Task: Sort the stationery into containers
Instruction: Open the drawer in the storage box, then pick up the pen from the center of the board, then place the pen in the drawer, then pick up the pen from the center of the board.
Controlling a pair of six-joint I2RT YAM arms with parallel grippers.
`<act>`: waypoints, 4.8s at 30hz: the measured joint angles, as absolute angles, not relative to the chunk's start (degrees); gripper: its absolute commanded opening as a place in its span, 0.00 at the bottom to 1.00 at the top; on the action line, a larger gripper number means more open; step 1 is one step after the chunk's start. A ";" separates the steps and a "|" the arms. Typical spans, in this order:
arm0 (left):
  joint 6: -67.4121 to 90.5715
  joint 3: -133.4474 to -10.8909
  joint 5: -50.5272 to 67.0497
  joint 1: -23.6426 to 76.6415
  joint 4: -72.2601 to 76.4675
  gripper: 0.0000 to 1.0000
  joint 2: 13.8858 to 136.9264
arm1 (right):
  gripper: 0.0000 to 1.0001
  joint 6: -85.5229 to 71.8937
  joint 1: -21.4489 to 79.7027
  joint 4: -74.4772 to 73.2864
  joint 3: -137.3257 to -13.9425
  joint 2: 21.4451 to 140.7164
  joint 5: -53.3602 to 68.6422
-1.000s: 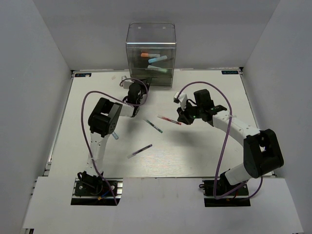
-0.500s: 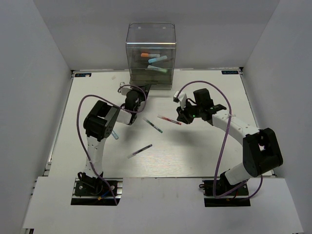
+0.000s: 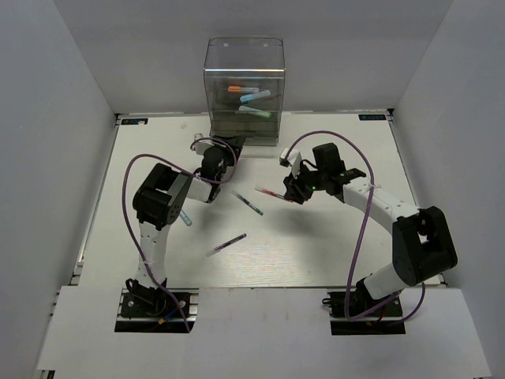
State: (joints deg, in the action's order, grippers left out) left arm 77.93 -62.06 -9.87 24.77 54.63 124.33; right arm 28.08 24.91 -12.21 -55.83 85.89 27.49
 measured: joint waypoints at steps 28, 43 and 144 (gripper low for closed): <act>62.48 -51.92 -1.39 24.12 -8.78 0.85 87.64 | 0.45 29.87 30.17 -18.24 -72.31 110.65 17.06; 66.57 -47.16 3.20 24.18 -19.33 0.87 84.79 | 0.00 32.42 30.11 -19.90 -73.36 111.68 17.37; 76.14 -85.27 4.47 27.07 -33.95 0.00 107.09 | 0.50 32.88 31.00 -11.07 -63.79 83.96 18.70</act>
State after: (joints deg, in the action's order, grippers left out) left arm 76.14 -85.27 4.47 27.07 -33.95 107.09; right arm 32.88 31.00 -11.07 -63.79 83.96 18.70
